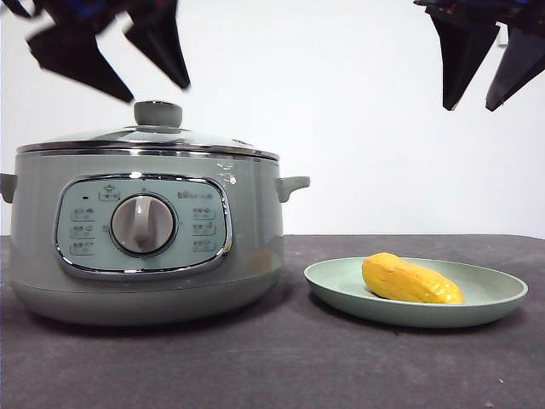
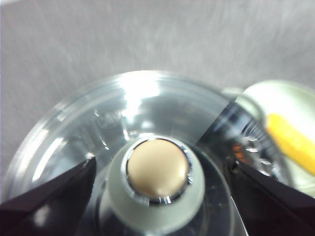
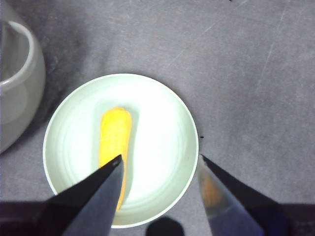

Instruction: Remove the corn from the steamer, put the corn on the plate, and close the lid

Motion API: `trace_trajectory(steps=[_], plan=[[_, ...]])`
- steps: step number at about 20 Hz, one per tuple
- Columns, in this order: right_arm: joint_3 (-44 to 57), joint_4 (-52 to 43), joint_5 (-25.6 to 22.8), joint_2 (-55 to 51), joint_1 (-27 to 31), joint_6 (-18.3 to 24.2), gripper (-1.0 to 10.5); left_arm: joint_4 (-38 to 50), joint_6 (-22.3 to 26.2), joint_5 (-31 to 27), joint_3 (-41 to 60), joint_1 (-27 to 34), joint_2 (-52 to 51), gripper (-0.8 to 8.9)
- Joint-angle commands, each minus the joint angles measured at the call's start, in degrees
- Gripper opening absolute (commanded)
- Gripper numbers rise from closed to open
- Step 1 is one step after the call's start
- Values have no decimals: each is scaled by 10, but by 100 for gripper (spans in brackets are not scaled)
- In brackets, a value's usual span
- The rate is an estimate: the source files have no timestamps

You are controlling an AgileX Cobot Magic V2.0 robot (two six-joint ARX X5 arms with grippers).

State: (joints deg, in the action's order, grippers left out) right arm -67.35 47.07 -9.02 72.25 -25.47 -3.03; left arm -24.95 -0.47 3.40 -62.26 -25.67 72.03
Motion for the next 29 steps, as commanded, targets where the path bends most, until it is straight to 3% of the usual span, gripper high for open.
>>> trace_trajectory(steps=[1, 2, 4, 5, 9, 14, 17, 21, 29], plan=[[3, -6, 3, 0, 0, 10, 248, -37, 1, -1, 3, -2, -36, 427], [3, -6, 17, -1, 0, 10, 240, -62, 7, -3, 3, -2, -51, 352], [9, -9, 52, -10, 0, 10, 73, -110, 41, -4, 3, -1, -74, 54], [19, -21, 60, -22, 0, 10, 0, -126, 52, -4, 3, -1, -81, -4], [139, -157, 59, -119, -9, 7, -12, -124, 50, -7, 31, -2, -114, -8], [321, -291, 55, -287, -10, -2, -12, -6, 17, -44, 194, -2, -243, -8], [396, -337, 7, -365, -10, -37, -12, 40, 12, -68, 296, -2, -346, -8], [403, -328, -74, -377, -8, -54, 2, 23, -9, -67, 325, -2, -423, -3], [402, -328, -78, -377, -8, -54, 2, 7, -14, -63, 325, -2, -410, -4]])
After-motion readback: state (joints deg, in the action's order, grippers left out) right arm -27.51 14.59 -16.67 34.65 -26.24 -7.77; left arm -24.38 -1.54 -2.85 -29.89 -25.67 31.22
